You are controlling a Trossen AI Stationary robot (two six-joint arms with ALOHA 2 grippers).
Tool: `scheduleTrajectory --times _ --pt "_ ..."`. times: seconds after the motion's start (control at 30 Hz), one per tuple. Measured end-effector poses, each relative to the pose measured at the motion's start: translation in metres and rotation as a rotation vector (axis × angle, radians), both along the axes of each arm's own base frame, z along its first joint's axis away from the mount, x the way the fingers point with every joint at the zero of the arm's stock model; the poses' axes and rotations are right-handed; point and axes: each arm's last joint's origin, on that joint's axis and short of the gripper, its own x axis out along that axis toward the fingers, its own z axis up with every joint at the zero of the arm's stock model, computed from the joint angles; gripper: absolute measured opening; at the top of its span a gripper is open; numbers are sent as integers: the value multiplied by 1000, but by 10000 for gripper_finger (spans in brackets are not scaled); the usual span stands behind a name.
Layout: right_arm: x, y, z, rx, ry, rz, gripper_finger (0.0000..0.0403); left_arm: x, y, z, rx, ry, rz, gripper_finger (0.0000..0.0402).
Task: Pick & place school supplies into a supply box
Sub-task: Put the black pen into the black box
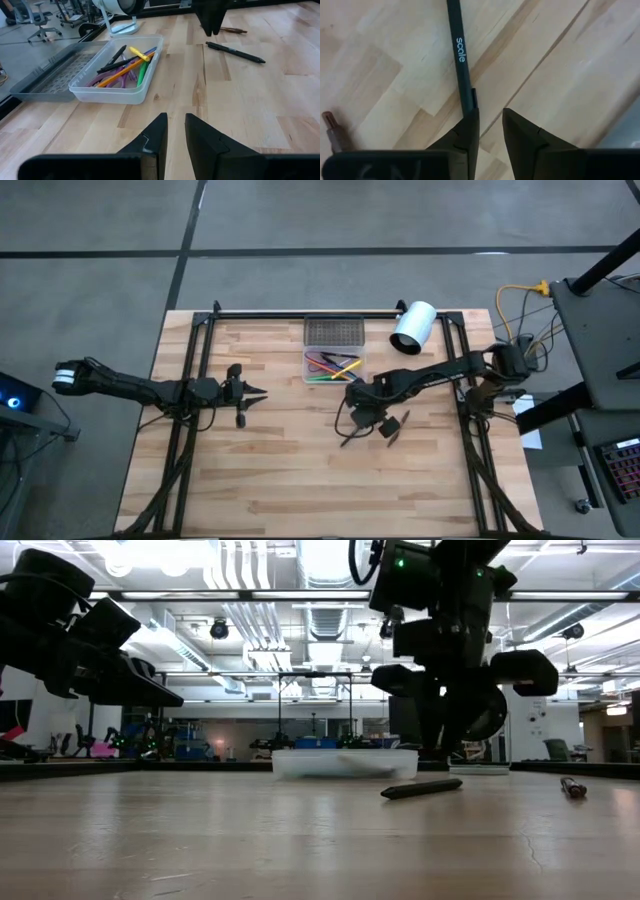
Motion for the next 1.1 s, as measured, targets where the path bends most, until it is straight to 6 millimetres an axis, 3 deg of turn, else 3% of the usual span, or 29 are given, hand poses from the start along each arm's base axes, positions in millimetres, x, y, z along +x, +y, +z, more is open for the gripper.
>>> scheduleTrajectory --times 0.67,1.1 --pt "-1 7 1 16 64 -63 68 0 0 0 0 0 0 52" --pt "-5 9 -6 16 68 -54 85 0 0 0 0 0 0 52"
